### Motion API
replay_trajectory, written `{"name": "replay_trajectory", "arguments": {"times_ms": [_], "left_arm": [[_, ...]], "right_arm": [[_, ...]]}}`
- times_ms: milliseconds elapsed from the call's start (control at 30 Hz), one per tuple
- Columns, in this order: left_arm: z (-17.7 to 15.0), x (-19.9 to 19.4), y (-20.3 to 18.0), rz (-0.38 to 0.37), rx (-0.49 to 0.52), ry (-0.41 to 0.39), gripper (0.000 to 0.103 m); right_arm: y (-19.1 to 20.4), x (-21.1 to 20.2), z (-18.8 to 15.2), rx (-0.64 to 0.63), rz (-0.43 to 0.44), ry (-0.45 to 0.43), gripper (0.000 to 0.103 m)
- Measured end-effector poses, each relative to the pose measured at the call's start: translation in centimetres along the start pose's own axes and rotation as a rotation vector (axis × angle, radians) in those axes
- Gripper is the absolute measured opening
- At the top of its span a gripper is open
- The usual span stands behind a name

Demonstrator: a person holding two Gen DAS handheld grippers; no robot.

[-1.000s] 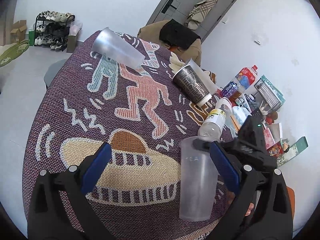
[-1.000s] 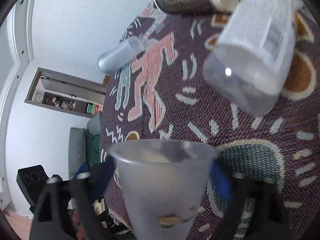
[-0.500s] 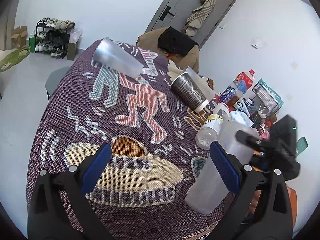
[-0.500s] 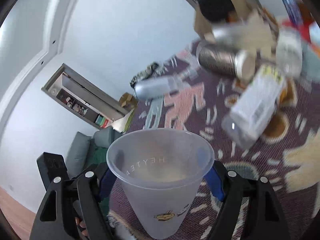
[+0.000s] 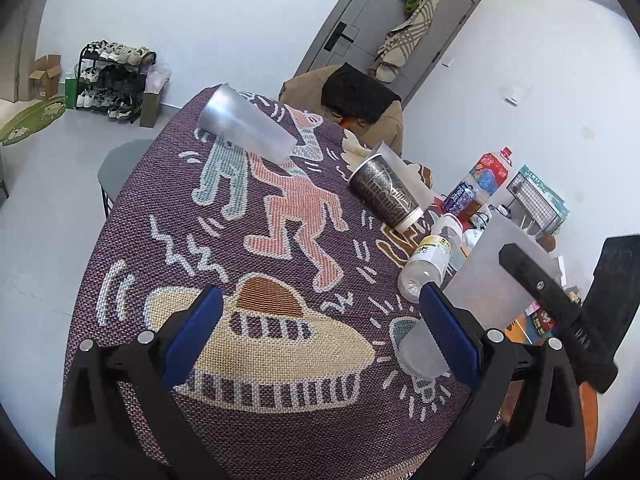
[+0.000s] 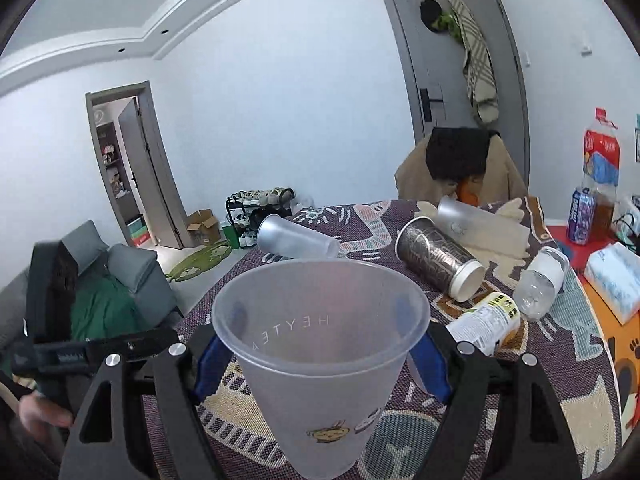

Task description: Flip cup upright

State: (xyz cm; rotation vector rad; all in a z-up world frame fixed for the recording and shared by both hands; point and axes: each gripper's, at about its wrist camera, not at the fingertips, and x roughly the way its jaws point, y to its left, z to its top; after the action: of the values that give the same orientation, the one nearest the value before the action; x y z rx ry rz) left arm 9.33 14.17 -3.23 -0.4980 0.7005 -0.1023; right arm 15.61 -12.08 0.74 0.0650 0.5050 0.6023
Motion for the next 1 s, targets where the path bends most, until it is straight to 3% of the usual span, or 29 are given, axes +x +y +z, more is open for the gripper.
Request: {"name": "replay_trajectory", "arguments": {"times_ms": [133,333,433,500,600,1000], "left_arm": [[-0.1,-0.1,0.6,0.012,-0.014,0.002,0.098],[-0.3,-0.3,0.3,0.013,-0.004,-0.004,0.098],[-0.3,-0.4,0.0,0.011,0.005,-0.008,0.098],[-0.3,-0.4,-0.2,0.012,0.008,-0.011,0.098],[-0.4,-0.5,-0.1,0.011,0.005,-0.013,0.098],[-0.7,-2.3,-1.4,0.022,0.044,-0.064,0.098]], "right_arm": [[1.2,0.5,-1.6,-0.074,-0.028,-0.046,0.077],[2.1,1.0,-3.8,-0.139,-0.045,-0.017,0.078],[2.0,0.7,-4.1,-0.132,-0.043,0.005,0.08],[1.8,0.6,-4.2,-0.128,-0.036,0.016,0.09],[1.9,0.0,-4.0,-0.117,-0.03,0.026,0.095],[1.7,-3.1,-4.2,-0.092,0.035,0.054,0.096]]}}
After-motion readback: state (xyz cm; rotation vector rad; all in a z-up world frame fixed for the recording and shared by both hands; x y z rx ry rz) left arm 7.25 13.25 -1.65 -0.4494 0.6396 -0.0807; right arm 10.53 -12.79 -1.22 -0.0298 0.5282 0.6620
